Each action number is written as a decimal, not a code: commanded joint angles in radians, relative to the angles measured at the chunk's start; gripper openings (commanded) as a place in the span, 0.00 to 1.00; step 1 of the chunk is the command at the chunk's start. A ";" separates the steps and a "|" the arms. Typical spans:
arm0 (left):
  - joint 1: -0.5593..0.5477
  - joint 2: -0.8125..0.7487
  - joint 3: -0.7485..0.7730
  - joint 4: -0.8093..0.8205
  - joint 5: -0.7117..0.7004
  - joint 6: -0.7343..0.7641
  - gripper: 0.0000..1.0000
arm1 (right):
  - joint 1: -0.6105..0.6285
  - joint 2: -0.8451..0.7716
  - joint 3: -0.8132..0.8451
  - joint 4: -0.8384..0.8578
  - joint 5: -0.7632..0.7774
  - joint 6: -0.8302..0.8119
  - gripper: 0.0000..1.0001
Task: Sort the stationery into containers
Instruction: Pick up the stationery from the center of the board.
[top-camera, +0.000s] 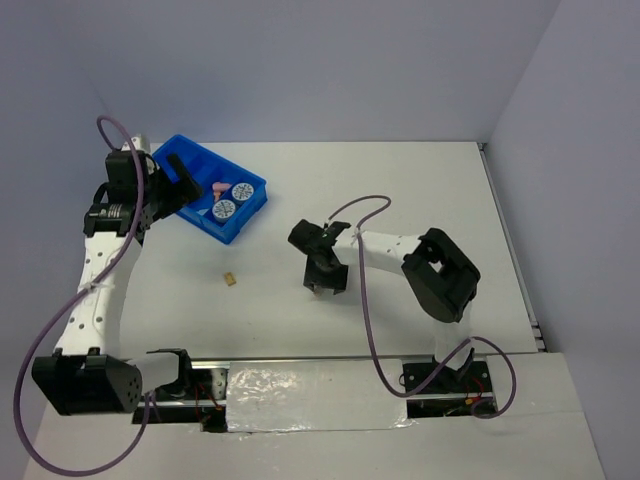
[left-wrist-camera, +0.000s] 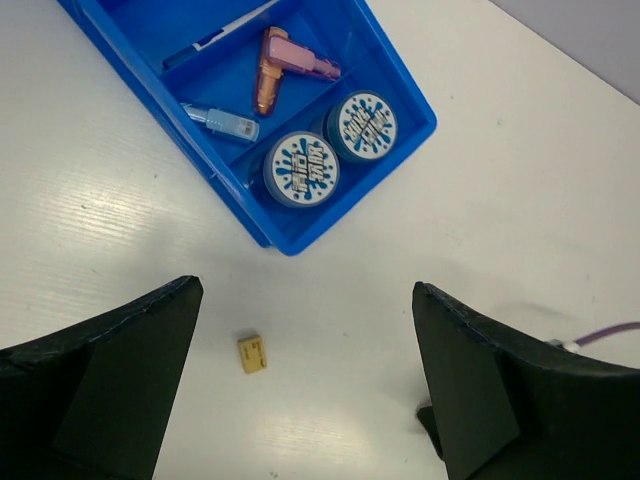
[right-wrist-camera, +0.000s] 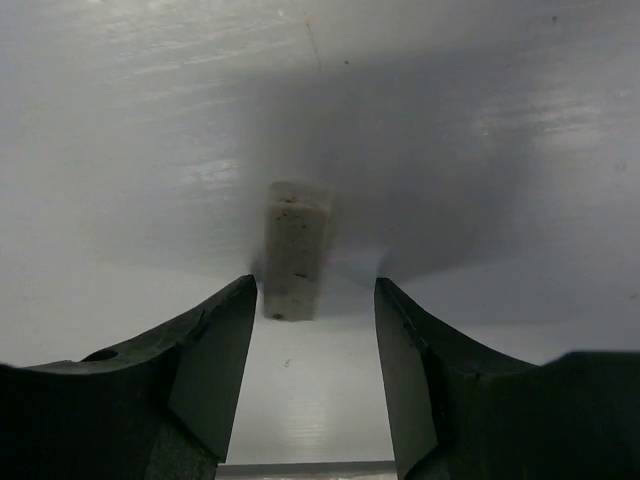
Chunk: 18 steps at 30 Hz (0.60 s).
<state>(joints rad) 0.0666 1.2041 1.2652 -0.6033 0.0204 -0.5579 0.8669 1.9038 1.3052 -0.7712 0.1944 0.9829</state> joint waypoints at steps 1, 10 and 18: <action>-0.039 -0.058 -0.013 -0.055 -0.014 0.065 0.99 | 0.009 0.033 -0.024 0.007 0.004 0.108 0.57; -0.116 -0.040 0.003 -0.076 0.125 0.063 0.99 | 0.026 -0.053 -0.096 0.372 -0.068 -0.114 0.04; -0.154 -0.015 -0.188 0.244 0.700 -0.287 0.99 | 0.032 -0.399 -0.242 0.741 -0.256 -0.492 0.01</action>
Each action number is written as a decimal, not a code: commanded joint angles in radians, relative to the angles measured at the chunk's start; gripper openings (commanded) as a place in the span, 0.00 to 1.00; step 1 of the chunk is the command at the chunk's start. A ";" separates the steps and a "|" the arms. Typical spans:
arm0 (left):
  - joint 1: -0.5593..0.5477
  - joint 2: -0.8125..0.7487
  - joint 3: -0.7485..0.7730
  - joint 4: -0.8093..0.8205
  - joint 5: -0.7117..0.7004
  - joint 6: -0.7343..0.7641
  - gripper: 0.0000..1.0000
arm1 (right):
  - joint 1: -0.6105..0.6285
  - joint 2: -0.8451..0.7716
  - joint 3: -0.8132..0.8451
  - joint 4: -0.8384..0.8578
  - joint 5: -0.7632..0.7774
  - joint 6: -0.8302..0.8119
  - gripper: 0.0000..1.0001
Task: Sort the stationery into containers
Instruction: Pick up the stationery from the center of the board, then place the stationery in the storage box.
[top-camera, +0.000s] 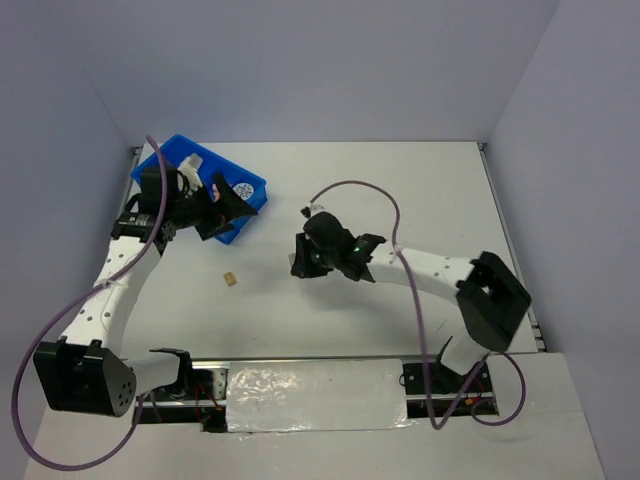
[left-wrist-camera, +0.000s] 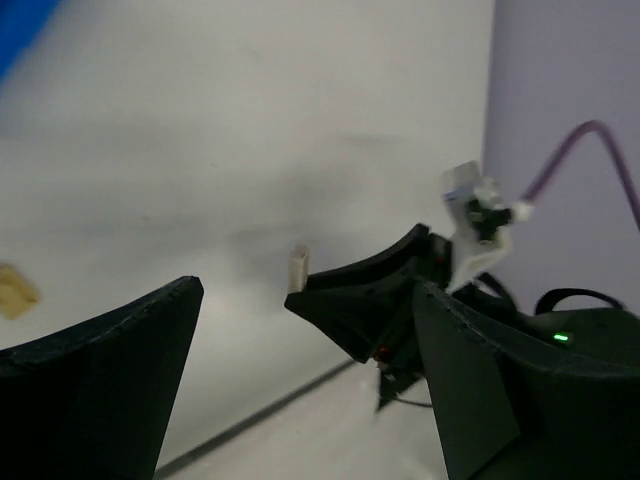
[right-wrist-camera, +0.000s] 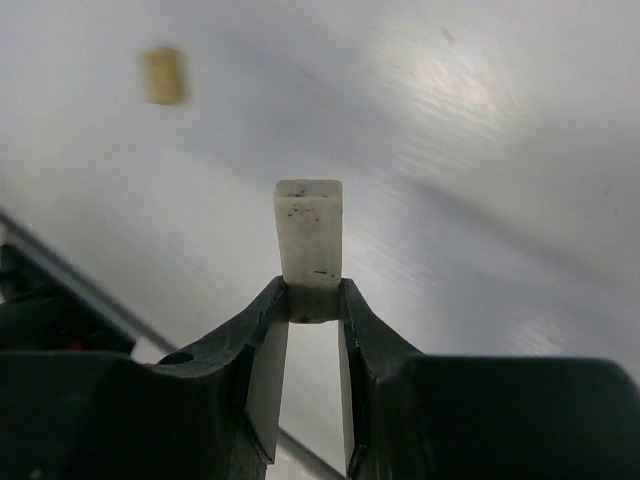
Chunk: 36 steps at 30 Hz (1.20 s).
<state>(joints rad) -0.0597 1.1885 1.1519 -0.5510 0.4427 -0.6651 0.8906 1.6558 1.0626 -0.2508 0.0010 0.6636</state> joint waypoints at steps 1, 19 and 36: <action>-0.035 0.000 -0.092 0.230 0.303 -0.241 0.99 | 0.008 -0.160 0.011 0.199 -0.056 -0.180 0.01; -0.089 0.042 -0.169 0.372 0.324 -0.331 0.75 | 0.013 -0.149 0.238 0.101 -0.122 -0.199 0.03; -0.114 0.160 0.099 0.191 0.176 -0.082 0.00 | -0.031 -0.065 0.430 -0.004 -0.121 -0.180 0.52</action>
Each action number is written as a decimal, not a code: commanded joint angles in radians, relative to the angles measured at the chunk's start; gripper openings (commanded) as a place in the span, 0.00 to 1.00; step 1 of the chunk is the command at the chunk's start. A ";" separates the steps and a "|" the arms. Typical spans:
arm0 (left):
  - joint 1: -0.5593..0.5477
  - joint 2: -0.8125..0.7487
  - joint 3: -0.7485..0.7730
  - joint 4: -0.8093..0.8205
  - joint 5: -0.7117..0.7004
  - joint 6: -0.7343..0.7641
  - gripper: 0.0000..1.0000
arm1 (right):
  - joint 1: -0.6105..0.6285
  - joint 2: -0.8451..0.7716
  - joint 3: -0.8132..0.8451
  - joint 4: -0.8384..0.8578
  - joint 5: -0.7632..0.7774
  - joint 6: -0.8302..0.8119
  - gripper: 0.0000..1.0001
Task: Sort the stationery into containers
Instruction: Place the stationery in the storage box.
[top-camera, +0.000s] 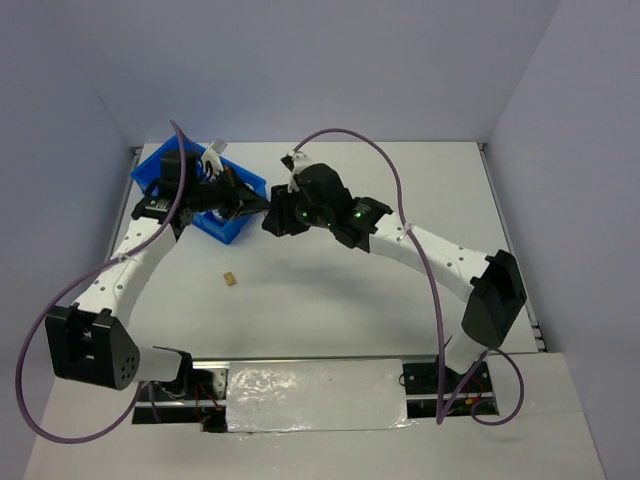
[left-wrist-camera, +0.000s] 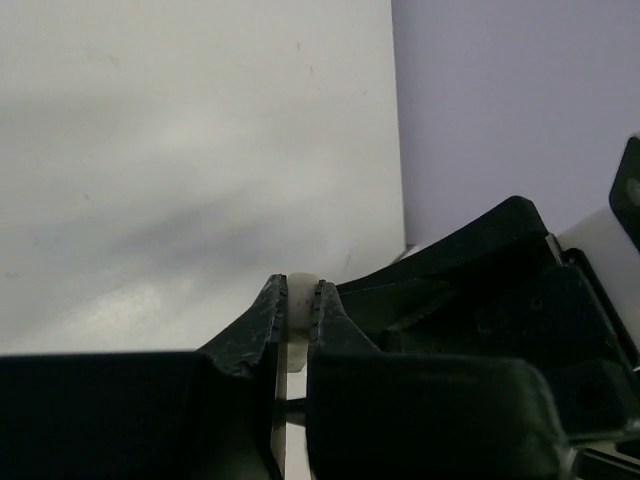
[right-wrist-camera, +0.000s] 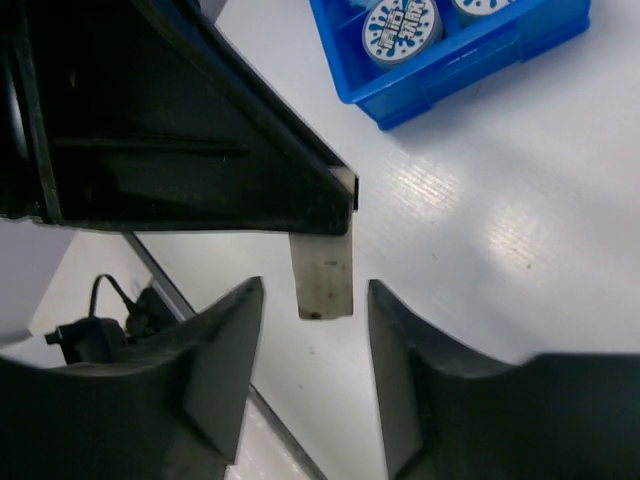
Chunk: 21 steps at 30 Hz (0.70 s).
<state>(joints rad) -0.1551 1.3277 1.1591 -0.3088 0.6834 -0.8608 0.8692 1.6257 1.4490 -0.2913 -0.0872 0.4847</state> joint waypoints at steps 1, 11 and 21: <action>-0.014 0.051 0.121 -0.105 -0.102 0.173 0.00 | -0.021 -0.052 0.021 0.035 -0.028 0.000 0.56; 0.193 0.531 0.688 -0.334 -1.045 0.487 0.00 | -0.190 -0.479 -0.235 -0.190 0.063 -0.031 0.61; 0.278 0.941 1.156 -0.336 -1.243 0.319 0.00 | -0.200 -0.756 -0.447 -0.278 -0.057 -0.038 0.70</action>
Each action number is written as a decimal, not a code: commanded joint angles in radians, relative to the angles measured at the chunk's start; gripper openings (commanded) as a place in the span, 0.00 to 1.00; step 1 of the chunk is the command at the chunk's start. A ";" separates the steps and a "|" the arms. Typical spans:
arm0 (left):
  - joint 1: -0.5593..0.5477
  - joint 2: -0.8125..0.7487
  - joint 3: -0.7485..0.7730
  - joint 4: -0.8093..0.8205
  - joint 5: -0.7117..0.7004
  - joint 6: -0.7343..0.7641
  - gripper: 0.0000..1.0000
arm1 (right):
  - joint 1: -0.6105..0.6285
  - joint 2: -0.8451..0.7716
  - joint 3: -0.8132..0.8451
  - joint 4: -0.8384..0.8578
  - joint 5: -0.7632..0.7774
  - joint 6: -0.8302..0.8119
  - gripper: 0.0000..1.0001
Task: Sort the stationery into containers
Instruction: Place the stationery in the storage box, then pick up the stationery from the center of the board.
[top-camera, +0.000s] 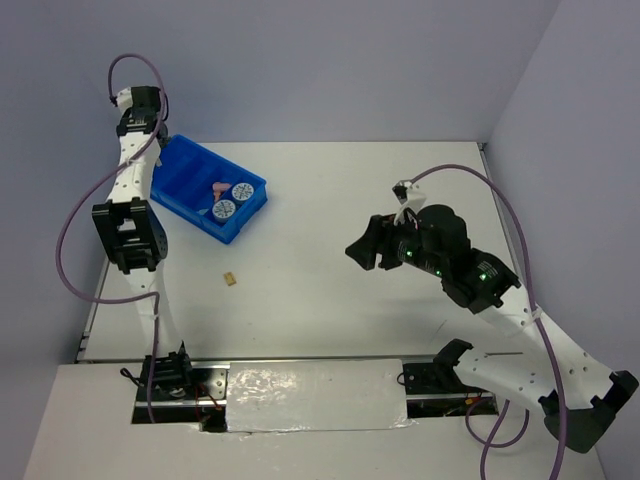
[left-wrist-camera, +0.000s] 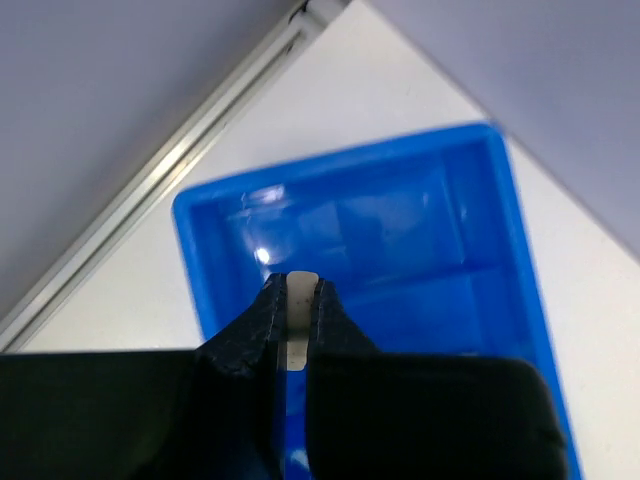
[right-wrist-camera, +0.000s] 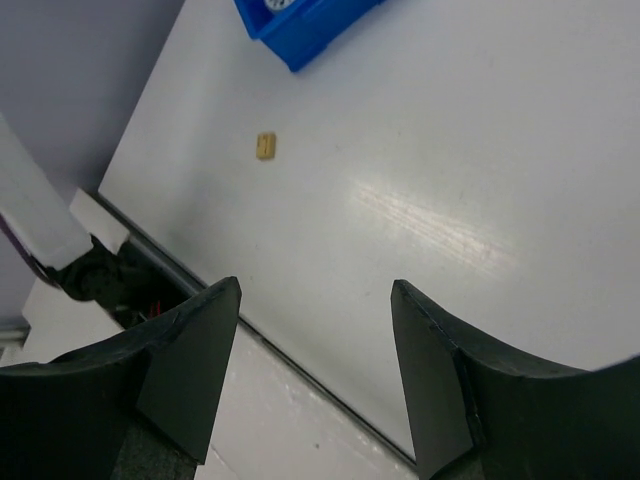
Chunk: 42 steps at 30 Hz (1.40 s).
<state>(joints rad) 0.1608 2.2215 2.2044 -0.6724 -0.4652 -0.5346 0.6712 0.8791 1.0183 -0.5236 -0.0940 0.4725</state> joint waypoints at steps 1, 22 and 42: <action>-0.037 0.055 0.109 0.045 -0.108 0.004 0.00 | -0.004 -0.012 -0.017 -0.061 -0.061 -0.029 0.70; 0.034 0.155 0.023 0.343 0.026 0.070 0.99 | -0.035 0.136 -0.004 -0.065 -0.156 -0.058 0.70; -0.400 -0.768 -0.776 -0.262 0.089 -0.376 0.99 | -0.019 0.445 0.161 -0.027 -0.127 -0.040 0.68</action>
<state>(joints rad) -0.2184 1.5444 1.5738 -0.8097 -0.4229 -0.8204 0.6456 1.3716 1.1587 -0.5762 -0.2470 0.4282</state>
